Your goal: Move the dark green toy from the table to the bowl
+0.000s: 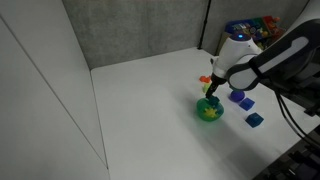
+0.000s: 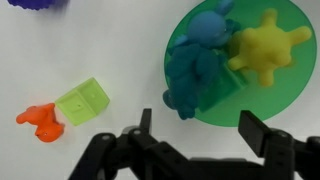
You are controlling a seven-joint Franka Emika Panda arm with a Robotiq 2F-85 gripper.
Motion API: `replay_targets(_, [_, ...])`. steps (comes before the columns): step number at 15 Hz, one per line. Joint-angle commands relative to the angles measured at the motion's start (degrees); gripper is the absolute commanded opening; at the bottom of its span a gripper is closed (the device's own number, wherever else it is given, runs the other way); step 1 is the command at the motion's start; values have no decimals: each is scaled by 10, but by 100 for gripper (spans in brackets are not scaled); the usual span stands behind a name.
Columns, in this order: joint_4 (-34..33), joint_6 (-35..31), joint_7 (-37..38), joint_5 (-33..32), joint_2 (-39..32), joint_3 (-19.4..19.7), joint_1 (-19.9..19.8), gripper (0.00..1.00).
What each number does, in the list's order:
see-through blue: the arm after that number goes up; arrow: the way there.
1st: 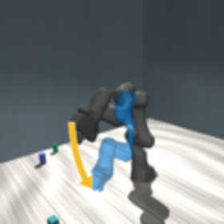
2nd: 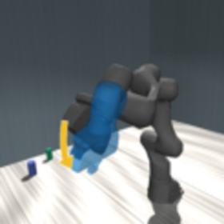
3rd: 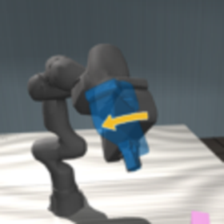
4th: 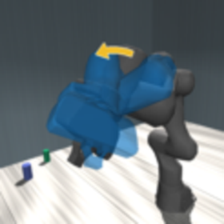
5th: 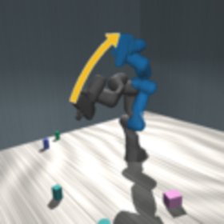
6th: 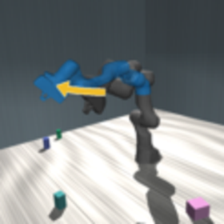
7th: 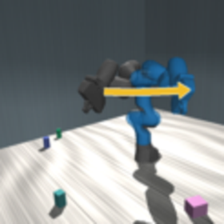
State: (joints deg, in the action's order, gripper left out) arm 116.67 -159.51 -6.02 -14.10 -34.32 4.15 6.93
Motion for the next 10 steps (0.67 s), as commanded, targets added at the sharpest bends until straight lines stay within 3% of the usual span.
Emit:
replay_targets(1, [33, 61, -43, 32, 68, -50, -48, 100])
replay_targets(5, [18, 177, -78, 93, 119, -81, -86, 100])
replay_targets(10, [16, 294, -58, 118, 185, -59, -94, 100])
